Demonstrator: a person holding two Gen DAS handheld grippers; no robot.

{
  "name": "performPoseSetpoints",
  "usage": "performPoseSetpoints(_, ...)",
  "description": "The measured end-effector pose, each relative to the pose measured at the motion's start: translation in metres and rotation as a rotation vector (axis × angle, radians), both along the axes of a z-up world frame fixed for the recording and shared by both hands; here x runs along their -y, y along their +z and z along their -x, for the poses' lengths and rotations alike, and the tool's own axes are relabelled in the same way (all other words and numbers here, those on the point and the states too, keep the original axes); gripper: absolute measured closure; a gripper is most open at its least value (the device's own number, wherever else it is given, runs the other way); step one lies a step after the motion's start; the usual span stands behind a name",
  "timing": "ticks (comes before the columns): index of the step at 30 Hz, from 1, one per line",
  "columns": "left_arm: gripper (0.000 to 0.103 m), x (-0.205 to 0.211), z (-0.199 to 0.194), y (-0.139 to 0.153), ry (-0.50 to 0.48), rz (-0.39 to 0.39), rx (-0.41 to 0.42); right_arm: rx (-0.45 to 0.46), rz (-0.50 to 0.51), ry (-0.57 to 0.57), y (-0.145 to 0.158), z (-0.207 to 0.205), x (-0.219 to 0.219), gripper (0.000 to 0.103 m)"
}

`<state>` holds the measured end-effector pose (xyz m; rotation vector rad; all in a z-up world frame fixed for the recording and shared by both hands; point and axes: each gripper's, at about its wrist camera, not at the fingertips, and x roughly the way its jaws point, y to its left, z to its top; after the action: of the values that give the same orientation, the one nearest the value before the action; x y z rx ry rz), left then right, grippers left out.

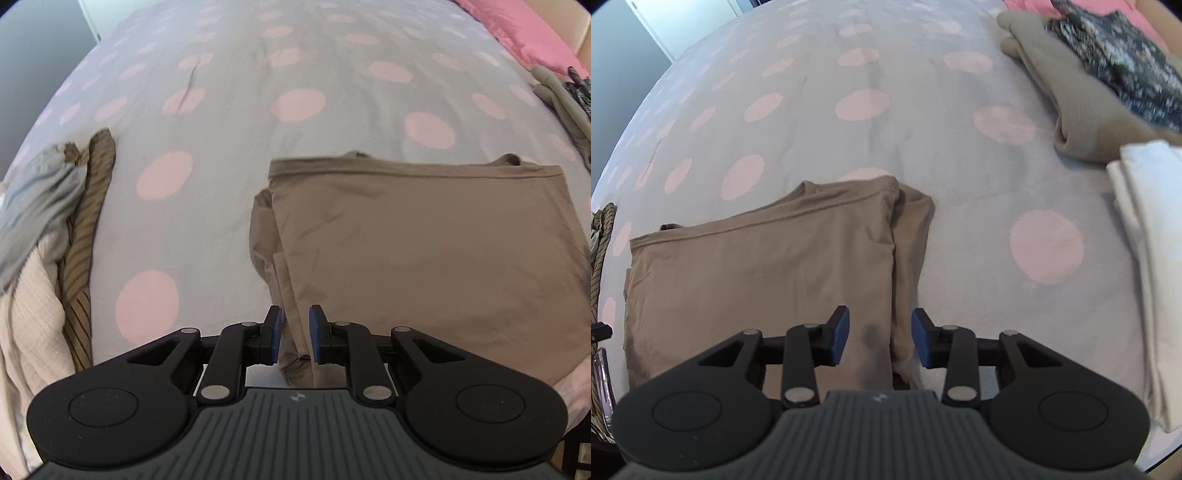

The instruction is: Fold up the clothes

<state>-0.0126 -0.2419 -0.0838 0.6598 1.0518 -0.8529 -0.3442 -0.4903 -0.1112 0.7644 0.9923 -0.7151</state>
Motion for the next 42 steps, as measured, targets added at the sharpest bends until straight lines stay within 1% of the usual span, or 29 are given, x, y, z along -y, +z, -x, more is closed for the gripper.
performPoseSetpoints(4, 0.089, 0.007, -0.006, -0.007, 0.004, 0.003, -0.005, -0.015, -0.015, -0.003, -0.019, -0.004, 0.012, 0.063)
performPoseSetpoints(8, 0.089, 0.017, -0.011, -0.011, 0.017, 0.001, -0.016, 0.005, -0.04, -0.015, -0.032, -0.013, 0.027, 0.063)
performPoseSetpoints(13, 0.089, 0.029, -0.014, -0.015, 0.022, -0.008, -0.013, 0.034, -0.049, -0.033, -0.037, -0.024, 0.041, 0.063)
performPoseSetpoints(18, 0.089, 0.038, -0.02, -0.018, 0.026, -0.01, -0.008, 0.072, -0.063, -0.113, -0.044, -0.034, 0.062, 0.063)
performPoseSetpoints(21, 0.089, 0.041, -0.025, -0.019, 0.031, -0.011, -0.001, 0.077, -0.043, -0.137, -0.045, -0.042, 0.072, 0.064)
performPoseSetpoints(22, 0.089, 0.04, -0.027, -0.019, 0.035, -0.011, 0.005, 0.076, -0.04, -0.141, -0.045, -0.043, 0.075, 0.074)
performPoseSetpoints(23, 0.088, 0.04, -0.029, -0.019, 0.04, -0.011, 0.01, 0.075, -0.038, -0.145, -0.045, -0.044, 0.077, 0.088)
performPoseSetpoints(24, 0.088, 0.04, -0.031, -0.019, 0.048, -0.01, 0.014, 0.08, -0.041, -0.146, -0.044, -0.044, 0.077, 0.088)
performPoseSetpoints(25, 0.088, 0.038, -0.034, -0.02, 0.06, -0.009, 0.012, 0.086, -0.044, -0.146, -0.043, -0.043, 0.077, 0.092)
performPoseSetpoints(29, 0.088, 0.034, -0.041, -0.02, 0.09, 0.006, 0.001, 0.108, -0.007, -0.108, -0.026, -0.042, 0.068, 0.095)
performPoseSetpoints(33, 0.088, 0.034, -0.04, -0.02, 0.085, 0.002, 0.002, 0.14, 0.001, -0.059, 0.0, -0.049, 0.052, 0.096)
performPoseSetpoints(37, 0.088, 0.035, -0.038, -0.021, 0.072, -0.024, 0.032, 0.155, 0.0, 0.024, 0.026, -0.071, 0.028, 0.096)
performPoseSetpoints(42, 0.088, 0.034, -0.036, -0.02, 0.062, -0.033, 0.04, 0.192, -0.041, 0.093, 0.052, -0.102, 0.0, 0.096)
